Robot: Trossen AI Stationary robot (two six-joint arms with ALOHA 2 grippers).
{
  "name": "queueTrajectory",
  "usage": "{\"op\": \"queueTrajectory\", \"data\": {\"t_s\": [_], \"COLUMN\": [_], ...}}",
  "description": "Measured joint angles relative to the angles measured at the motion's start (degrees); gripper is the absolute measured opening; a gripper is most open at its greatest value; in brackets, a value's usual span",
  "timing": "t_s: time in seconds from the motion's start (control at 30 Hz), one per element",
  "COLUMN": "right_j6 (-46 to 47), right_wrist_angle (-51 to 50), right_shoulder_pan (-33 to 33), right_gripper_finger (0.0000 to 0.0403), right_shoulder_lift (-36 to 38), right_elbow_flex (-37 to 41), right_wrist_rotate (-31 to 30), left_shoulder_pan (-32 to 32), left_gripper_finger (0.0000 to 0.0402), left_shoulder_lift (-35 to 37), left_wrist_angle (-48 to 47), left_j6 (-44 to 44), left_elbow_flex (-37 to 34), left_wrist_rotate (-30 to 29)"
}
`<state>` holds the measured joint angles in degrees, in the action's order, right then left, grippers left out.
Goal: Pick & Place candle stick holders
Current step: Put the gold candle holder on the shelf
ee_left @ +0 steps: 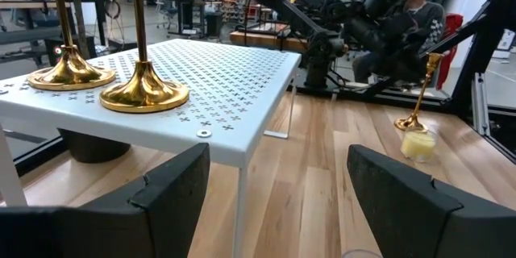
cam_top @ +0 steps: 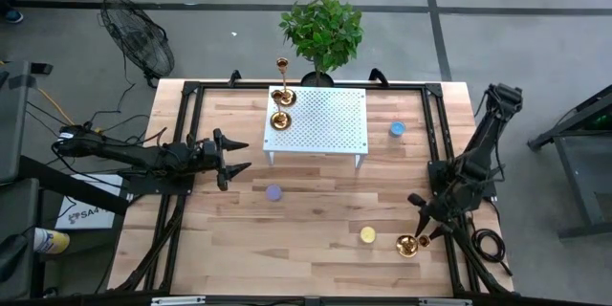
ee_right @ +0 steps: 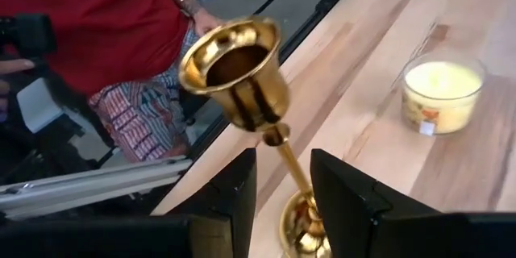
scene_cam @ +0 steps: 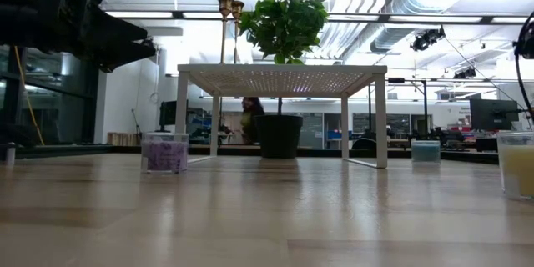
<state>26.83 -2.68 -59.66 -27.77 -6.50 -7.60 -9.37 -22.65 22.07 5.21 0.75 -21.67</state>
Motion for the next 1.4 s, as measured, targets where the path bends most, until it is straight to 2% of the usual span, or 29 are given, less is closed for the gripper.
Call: {"op": "queueTrajectory", "data": {"t_s": [0.57,0.73,1.17,1.4], "right_j6": [-2.9,-3.7,-6.6,-6.5], "right_wrist_angle": [13.7,17.4,18.5,18.4], "right_shoulder_pan": [-1.5,-1.5,-1.5,-1.5], "right_gripper_finger": [0.0114,0.0107,0.0041,0.0047], "right_shoulder_lift": [-12.3,-13.1,-13.1,-13.1], "right_elbow_flex": [0.0,0.0,0.0,0.0], "right_wrist_rotate": [-4.7,-5.7,-5.8,-7.2], "left_shoulder_pan": [0.0,0.0,0.0,0.0], "left_gripper_finger": [0.0291,0.0291,0.0291,0.0291], "left_shoulder_lift": [0.0,0.0,0.0,0.0], "left_wrist_angle": [0.0,0.0,0.0,0.0], "left_j6": [0.0,0.0,0.0,0.0], "left_elbow_flex": [0.0,0.0,0.0,0.0], "left_wrist_rotate": [0.0,0.0,0.0,0.0]}}
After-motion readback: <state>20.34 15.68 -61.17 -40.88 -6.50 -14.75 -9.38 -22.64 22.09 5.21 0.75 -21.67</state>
